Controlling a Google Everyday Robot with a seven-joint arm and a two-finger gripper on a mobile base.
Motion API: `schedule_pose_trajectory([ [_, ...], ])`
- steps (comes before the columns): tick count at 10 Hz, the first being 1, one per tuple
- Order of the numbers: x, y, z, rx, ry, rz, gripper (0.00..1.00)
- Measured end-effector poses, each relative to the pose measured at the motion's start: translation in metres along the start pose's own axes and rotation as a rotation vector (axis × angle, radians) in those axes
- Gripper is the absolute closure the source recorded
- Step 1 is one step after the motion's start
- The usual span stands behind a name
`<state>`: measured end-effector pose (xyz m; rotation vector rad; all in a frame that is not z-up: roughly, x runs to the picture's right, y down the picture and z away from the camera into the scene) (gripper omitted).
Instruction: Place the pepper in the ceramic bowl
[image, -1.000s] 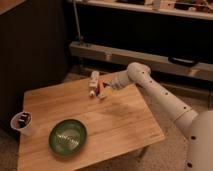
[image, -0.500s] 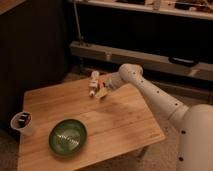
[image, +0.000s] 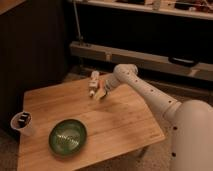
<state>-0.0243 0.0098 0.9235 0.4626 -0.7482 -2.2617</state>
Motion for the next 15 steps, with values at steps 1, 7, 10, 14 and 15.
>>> schedule_pose_trajectory([
  [1,-0.001,0.002,0.005,0.0,-0.011,0.004,0.2],
  [7,-0.009,0.018,0.027,-0.026,-0.079,0.038,0.2],
  [10,-0.017,0.025,0.035,-0.041,-0.09,0.068,0.22],
  [14,-0.027,0.033,0.035,-0.047,-0.092,0.093,0.59],
  [15,-0.027,0.034,0.034,-0.049,-0.089,0.095,0.7],
])
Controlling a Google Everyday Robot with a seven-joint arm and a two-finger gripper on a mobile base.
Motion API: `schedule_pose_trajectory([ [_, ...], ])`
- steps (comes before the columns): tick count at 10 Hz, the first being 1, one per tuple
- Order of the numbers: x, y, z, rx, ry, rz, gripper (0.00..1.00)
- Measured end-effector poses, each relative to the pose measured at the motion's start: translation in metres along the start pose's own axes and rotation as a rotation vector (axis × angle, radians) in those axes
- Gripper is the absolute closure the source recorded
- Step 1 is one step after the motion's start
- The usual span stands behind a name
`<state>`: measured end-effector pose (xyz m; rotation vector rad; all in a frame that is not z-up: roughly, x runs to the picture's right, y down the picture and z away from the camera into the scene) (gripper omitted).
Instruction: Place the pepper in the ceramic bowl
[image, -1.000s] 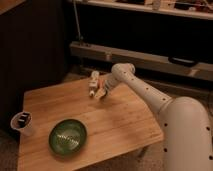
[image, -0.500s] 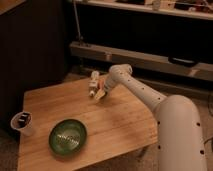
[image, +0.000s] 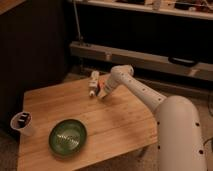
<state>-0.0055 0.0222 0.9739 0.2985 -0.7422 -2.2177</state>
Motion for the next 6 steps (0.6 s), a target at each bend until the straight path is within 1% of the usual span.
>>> schedule_pose_trajectory([
  [1,0.0,0.0,-0.001,-0.002,0.005,0.0,0.8],
  [2,-0.003,0.004,-0.006,-0.01,0.011,0.002,0.86],
  [4,-0.011,0.011,-0.016,-0.018,0.025,-0.001,0.86],
  [5,-0.02,0.019,-0.029,-0.021,0.043,-0.005,0.86],
  [6,-0.027,0.024,-0.042,-0.015,0.067,-0.016,0.86],
])
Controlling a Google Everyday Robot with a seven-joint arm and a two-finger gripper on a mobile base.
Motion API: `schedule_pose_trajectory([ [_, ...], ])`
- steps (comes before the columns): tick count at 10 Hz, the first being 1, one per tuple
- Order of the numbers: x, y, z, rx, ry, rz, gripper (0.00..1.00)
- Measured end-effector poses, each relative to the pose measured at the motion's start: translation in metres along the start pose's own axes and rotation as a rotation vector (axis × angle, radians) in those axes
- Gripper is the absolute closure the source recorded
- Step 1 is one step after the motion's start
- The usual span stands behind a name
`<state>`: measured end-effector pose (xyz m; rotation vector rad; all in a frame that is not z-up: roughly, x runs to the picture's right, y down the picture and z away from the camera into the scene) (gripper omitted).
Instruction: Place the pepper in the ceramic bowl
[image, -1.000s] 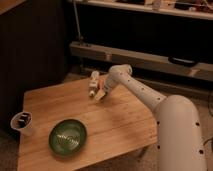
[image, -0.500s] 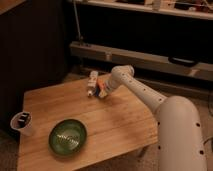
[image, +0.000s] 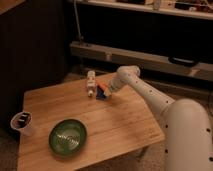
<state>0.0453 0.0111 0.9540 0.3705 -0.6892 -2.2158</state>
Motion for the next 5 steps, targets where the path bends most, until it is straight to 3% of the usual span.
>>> schedule_pose_trajectory([
  [3,-0.007,0.005,-0.049,0.023,0.095,-0.055,0.86],
  [5,-0.013,-0.008,-0.079,0.049,0.167,-0.142,0.86],
])
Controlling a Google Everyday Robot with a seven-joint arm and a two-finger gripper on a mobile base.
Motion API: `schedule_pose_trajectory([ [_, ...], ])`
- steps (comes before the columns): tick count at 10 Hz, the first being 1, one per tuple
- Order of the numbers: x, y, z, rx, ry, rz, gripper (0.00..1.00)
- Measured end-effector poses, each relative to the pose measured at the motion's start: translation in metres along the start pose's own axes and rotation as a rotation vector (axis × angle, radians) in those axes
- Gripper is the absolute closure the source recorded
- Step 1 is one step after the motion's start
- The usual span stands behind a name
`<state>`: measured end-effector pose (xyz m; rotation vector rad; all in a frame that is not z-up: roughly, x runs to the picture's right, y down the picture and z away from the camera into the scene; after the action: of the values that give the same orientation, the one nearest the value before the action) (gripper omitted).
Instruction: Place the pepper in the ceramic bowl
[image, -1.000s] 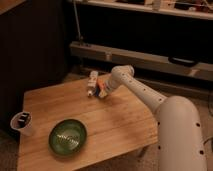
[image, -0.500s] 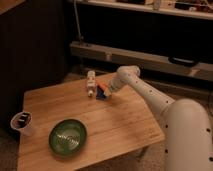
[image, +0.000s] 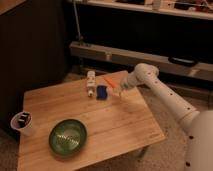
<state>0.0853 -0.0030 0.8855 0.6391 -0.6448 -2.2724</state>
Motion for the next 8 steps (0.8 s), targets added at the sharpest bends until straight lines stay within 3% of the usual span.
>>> schedule_pose_trajectory([
  [3,0.016,-0.037,-0.033,0.046,0.065,-0.138,0.86],
  [5,0.032,-0.081,-0.057,0.13,0.105,-0.266,0.86],
  [8,0.056,-0.154,-0.075,0.314,0.15,-0.443,0.86],
])
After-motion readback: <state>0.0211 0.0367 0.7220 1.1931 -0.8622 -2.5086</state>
